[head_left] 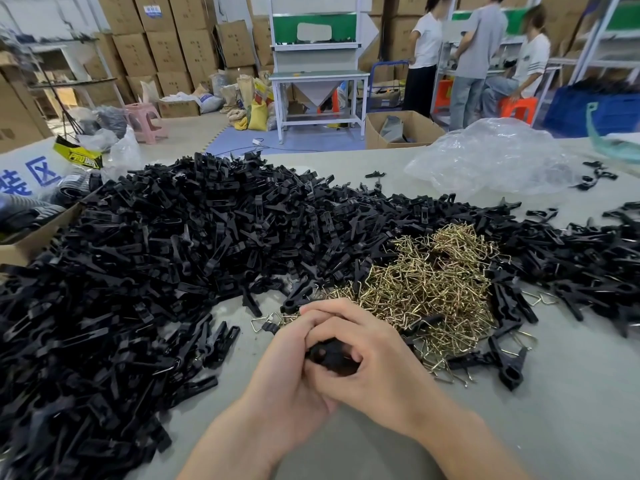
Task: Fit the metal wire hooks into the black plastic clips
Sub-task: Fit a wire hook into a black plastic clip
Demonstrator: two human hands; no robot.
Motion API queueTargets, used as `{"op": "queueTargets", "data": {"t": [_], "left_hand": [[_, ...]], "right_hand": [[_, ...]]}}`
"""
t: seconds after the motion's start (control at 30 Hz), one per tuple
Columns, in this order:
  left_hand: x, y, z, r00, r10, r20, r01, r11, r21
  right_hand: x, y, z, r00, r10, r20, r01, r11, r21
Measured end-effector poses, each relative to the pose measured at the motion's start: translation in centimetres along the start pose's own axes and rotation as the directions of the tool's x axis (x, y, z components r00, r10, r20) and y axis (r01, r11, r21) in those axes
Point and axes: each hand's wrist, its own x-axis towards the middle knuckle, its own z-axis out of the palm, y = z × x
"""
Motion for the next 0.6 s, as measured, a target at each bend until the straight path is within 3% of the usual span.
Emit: {"op": "queueTargets", "data": {"t": [0.17, 0.37, 0.6], "left_hand": [[-0.29, 0.33, -0.43, 0.995, -0.084, 0.053, 0.086, 0.995, -0.042], [-0.46, 0.34, -0.3, 0.983, -0.145, 0.114, 0.16, 0.978, -0.137], [-0.31, 0.06, -0.3, 0.984, -0.106, 0.144, 0.129, 0.979, -0.155]], "right_hand": [[0.03, -0.17, 0.08, 1.0, 0.003, 0.011, -0.003, 1.0, 0.007], [-0.21, -0.3, 0.2, 1.0, 0.019, 0.004, -0.018, 0.993, -0.113], [0.14, -0.39, 0.33, 0.988, -0.142, -0.059, 0.125, 0.967, -0.223]]}}
